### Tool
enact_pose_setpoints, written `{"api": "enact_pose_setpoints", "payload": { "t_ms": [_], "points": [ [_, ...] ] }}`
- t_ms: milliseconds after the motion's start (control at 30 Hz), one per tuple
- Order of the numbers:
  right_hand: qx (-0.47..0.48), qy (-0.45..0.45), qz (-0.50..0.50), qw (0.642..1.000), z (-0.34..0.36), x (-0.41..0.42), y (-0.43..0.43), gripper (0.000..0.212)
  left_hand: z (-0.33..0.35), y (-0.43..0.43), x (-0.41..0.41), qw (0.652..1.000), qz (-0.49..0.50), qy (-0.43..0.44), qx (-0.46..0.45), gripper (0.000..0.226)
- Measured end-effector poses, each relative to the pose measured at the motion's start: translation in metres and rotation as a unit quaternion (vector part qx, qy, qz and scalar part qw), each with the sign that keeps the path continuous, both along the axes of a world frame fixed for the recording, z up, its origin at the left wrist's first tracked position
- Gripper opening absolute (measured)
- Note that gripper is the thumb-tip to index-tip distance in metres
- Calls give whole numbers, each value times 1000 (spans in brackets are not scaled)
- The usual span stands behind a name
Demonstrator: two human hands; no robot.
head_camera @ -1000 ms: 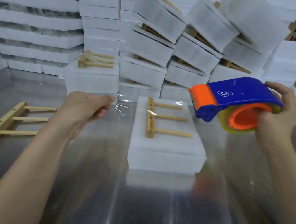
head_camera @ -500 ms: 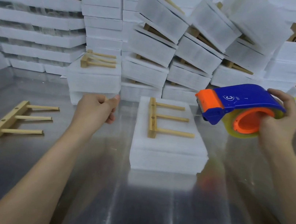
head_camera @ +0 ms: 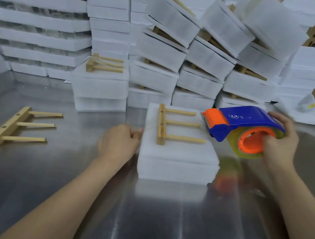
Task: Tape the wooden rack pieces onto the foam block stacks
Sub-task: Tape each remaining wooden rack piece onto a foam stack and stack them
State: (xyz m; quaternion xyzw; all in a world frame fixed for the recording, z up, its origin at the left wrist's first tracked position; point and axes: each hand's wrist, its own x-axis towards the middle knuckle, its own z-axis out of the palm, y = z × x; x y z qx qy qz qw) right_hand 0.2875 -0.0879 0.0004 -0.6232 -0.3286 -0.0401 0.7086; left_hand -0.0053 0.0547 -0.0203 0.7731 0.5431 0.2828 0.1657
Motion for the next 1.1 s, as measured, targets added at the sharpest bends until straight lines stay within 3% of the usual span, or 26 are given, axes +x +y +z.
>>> {"api": "enact_pose_setpoints", "payload": {
  "t_ms": [167,300,400,467,567,633,700,767,967,1100],
  "points": [
    [-7,6,0,1000,-6,4,2,49,-1,-6,-1,993,-19,102,49,28],
    [4,26,14,1000,-11,5,1,53,-4,-13,-3,974,-90,198,55,39],
    [17,41,27,999,-14,4,2,50,14,-10,-2,988,-87,129,18,33],
    [16,43,35,998,-15,3,2,51,37,-7,8,995,-57,27,72,35],
    [16,47,39,998,-17,2,4,52,74,-19,48,985,-148,-59,65,48],
    [18,53,34,998,-17,3,3,51,78,-29,79,978,-203,34,39,42],
    [11,53,30,998,-16,7,1,50,65,-32,98,963,-182,190,57,47],
    [-11,50,37,998,-15,12,-1,55,54,-28,101,949,-152,271,58,56],
    [-93,-87,78,989,-4,34,-27,78,53,-22,102,944,-157,289,31,60],
    [-98,-69,-8,993,-13,74,-65,78,52,-23,103,938,-153,309,30,60]
  ]
}}
